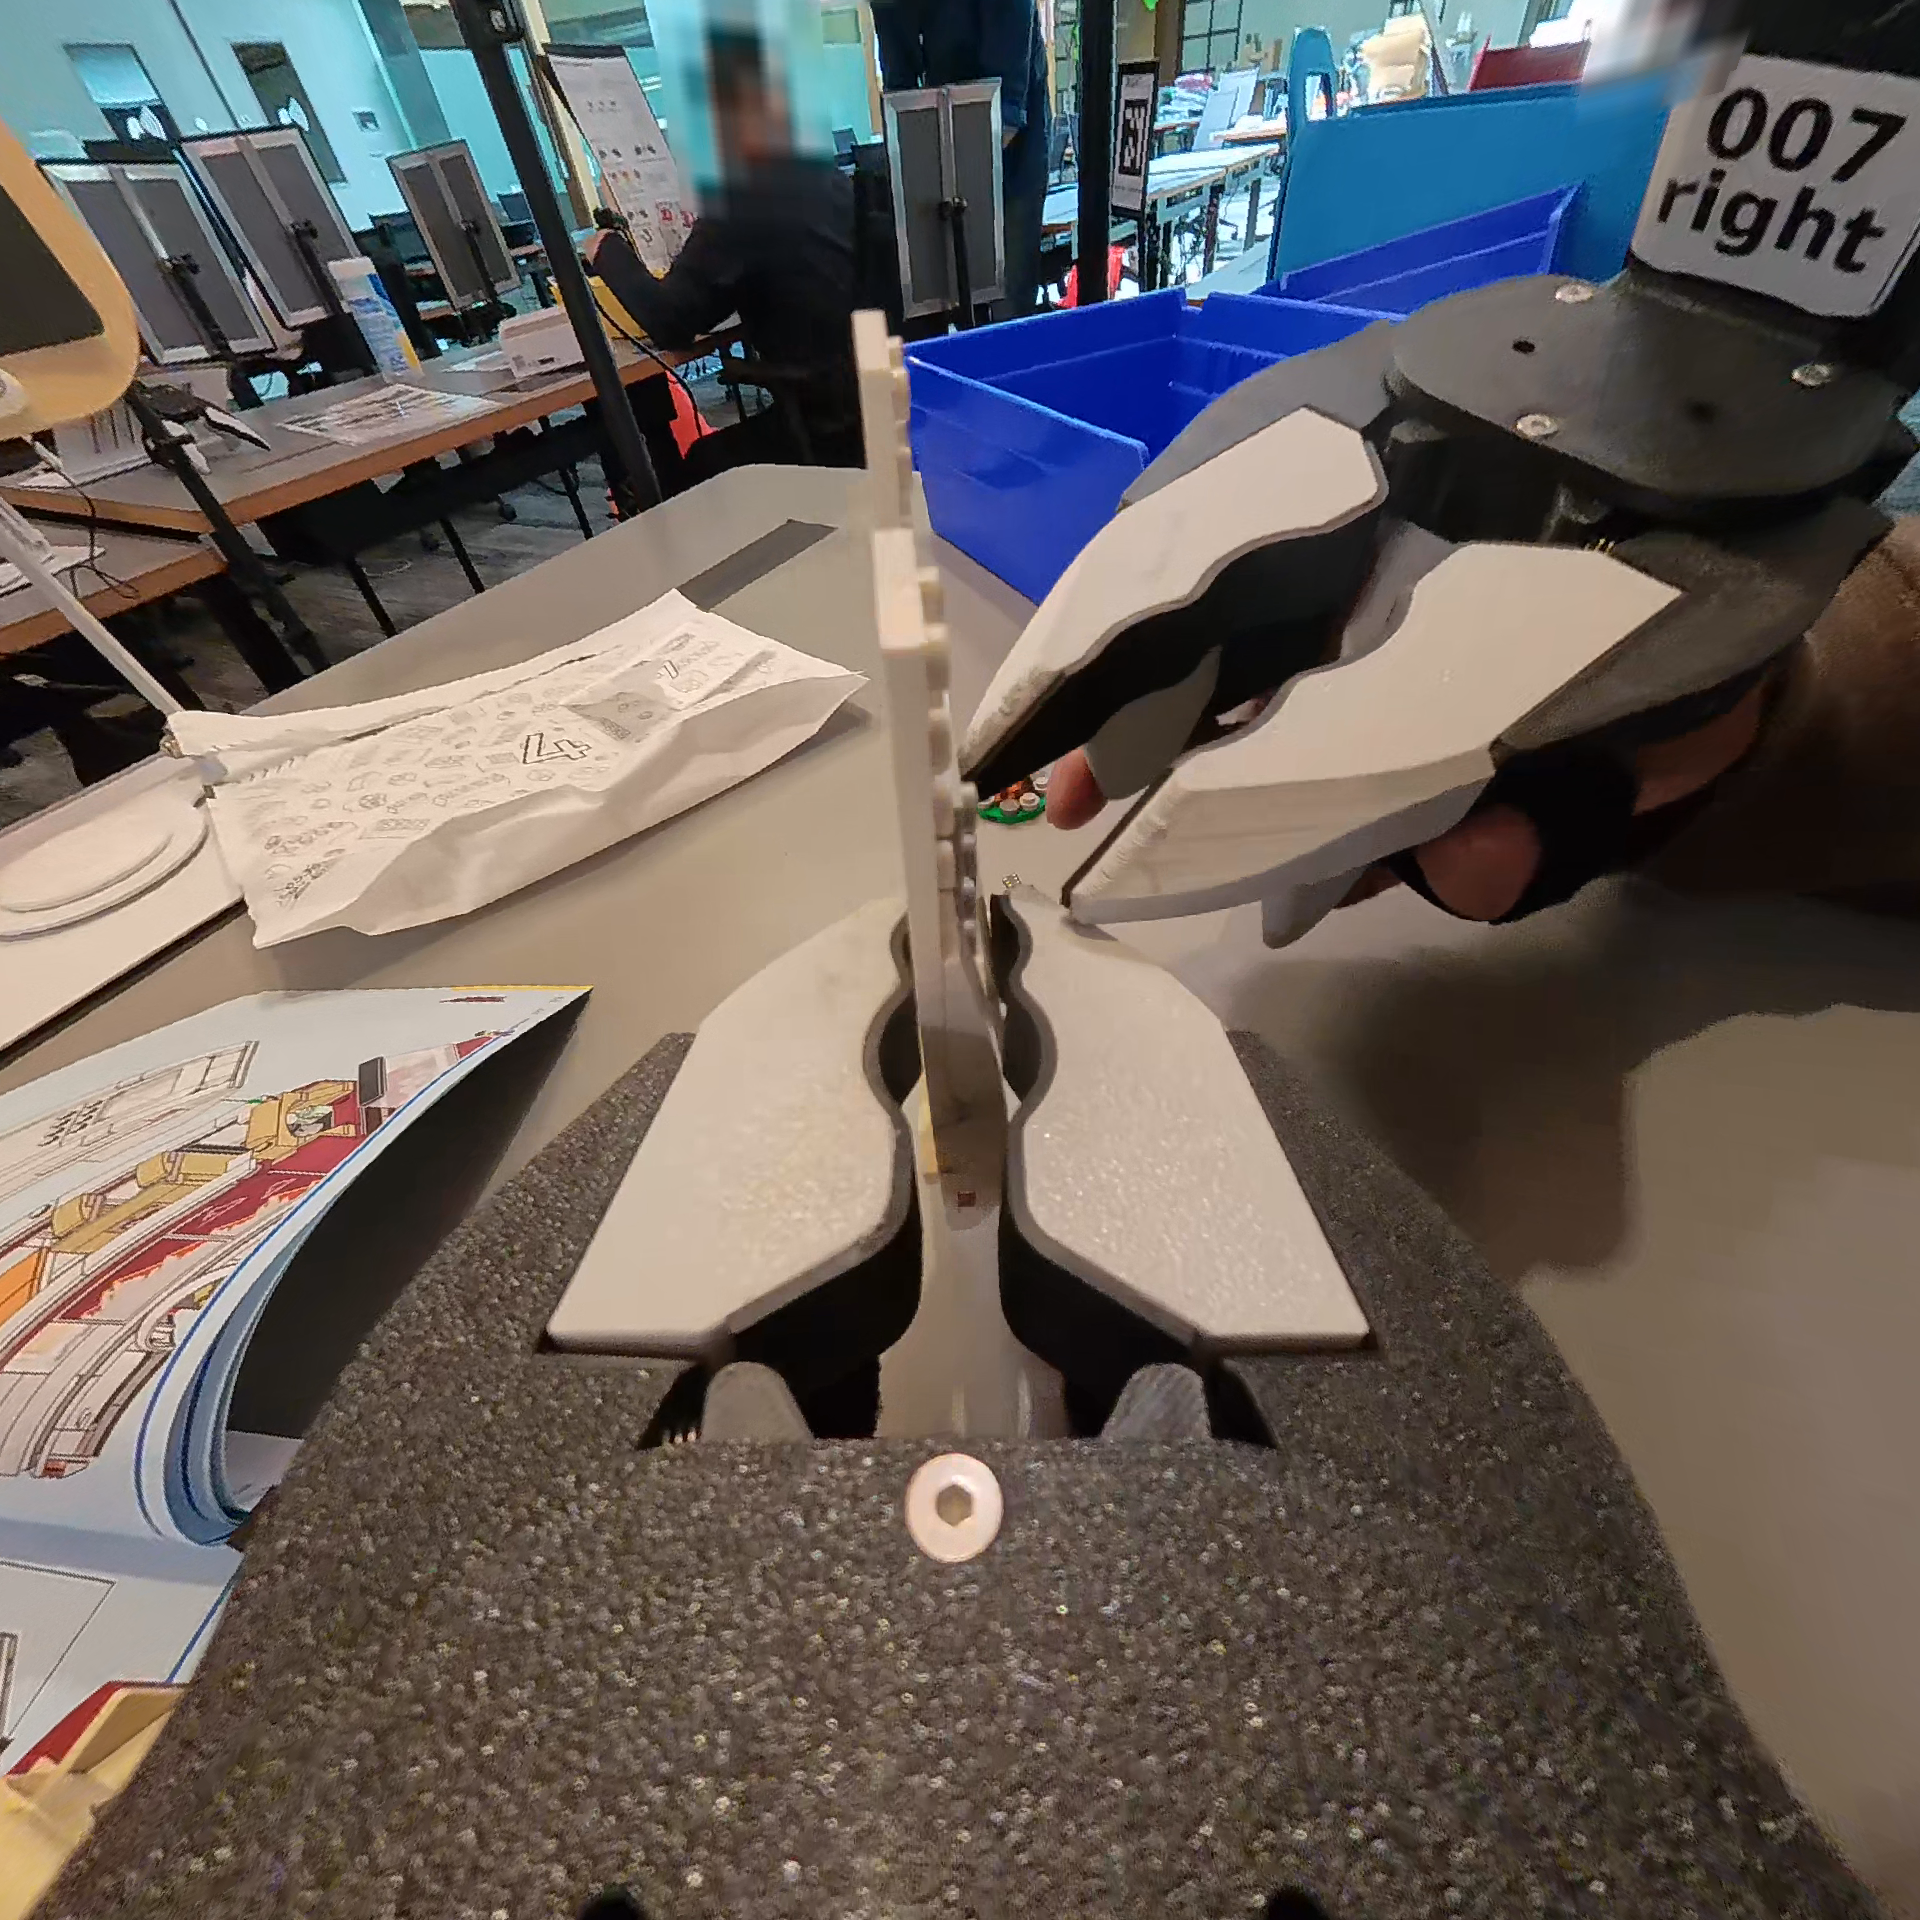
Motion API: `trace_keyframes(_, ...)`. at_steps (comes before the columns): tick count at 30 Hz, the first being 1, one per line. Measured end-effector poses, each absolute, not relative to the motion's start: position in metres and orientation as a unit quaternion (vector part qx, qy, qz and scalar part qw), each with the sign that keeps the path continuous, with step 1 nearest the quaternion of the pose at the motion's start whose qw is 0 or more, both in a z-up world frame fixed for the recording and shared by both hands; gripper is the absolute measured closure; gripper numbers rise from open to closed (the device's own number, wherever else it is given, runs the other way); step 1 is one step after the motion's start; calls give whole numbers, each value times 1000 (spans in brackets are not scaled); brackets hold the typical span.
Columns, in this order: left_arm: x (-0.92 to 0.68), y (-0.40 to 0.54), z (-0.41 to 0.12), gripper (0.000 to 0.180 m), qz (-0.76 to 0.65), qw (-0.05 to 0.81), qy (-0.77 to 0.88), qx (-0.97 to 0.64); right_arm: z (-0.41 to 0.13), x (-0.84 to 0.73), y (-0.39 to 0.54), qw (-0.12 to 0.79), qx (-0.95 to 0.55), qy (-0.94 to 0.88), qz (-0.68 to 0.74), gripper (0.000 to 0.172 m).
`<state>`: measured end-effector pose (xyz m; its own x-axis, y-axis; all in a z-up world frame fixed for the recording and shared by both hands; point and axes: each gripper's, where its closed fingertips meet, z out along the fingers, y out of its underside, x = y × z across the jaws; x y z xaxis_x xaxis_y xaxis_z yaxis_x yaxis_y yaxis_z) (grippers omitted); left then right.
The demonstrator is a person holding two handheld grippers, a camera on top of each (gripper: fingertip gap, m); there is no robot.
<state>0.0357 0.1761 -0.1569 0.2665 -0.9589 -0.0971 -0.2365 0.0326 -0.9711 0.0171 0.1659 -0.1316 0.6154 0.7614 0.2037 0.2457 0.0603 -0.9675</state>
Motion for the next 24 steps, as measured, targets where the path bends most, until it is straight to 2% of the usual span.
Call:
trace_keyframes(1, 36, 176, -157, 170, -347, 519, 498, -602, -132, 18, 165, 617, -649, -396, 203, 151)
trace_keyframes(3, 37, 175, -159, 169, -346, 515, 502, -603, -131, 17, 159, 624, -628, -424, 190, 163)
trace_keyframes(7, 38, 173, -160, 169, -341, 514, 508, -601, -127, 16, 160, 654, -603, -443, 108, 147)
trace_keyframes(14, 39, 171, -161, 170, -336, 513, 514, -600, -128, 21, 164, 668, -586, -457, 39, 146)
trace_keyframes(20, 40, 168, -164, 169, -317, 511, 538, -590, -134, 19, 160, 647, -595, -473, 60, 155)
trace_keyframes(24, 40, 167, -163, 169, -314, 512, 544, -586, -133, 22, 158, 639, -597, -480, 62, 152)
